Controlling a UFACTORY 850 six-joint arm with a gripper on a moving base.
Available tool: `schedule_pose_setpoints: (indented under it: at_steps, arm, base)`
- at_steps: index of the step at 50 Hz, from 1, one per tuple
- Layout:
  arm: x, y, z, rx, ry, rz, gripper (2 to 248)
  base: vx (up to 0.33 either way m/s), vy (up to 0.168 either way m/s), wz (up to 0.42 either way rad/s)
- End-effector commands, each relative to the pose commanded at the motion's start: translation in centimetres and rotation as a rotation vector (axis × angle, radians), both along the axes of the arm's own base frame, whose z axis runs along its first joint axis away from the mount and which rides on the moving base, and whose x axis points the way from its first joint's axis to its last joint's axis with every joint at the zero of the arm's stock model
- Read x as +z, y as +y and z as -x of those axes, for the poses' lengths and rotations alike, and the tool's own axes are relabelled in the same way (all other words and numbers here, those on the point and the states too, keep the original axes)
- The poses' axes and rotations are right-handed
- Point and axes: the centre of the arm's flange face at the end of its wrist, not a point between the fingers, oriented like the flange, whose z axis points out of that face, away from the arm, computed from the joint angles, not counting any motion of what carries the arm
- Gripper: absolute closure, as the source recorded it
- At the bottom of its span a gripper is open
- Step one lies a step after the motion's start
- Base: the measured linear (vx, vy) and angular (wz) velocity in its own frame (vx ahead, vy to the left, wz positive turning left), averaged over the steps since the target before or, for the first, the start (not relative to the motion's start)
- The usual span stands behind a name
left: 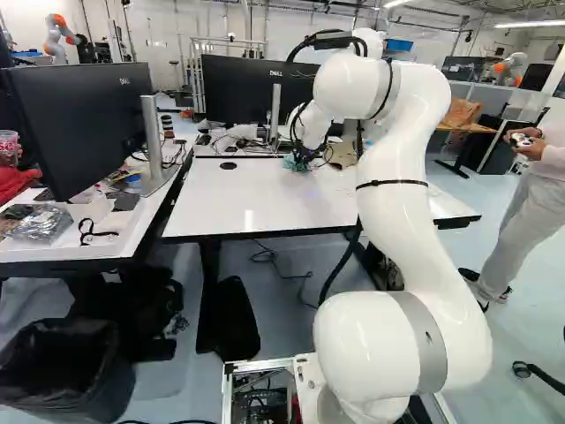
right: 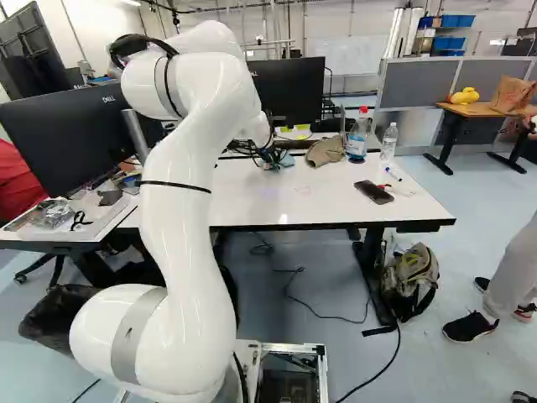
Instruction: Clean the table with the green towel
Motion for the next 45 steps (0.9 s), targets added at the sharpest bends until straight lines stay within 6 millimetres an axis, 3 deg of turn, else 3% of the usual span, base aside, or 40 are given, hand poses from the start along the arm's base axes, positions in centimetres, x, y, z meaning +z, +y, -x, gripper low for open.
schedule_pose_setpoints:
  at_steps: [17, 45]
  arm:
    - [2.1, 0.5, 1.1, 0.006, -0.017, 0.001, 204]
    - [6.1, 3.9, 5.8, 0.052, -0.028, 0.001, 204]
  base:
    - [0.0, 0.0, 0.0]
    - [0.0, 0.0, 0.0]
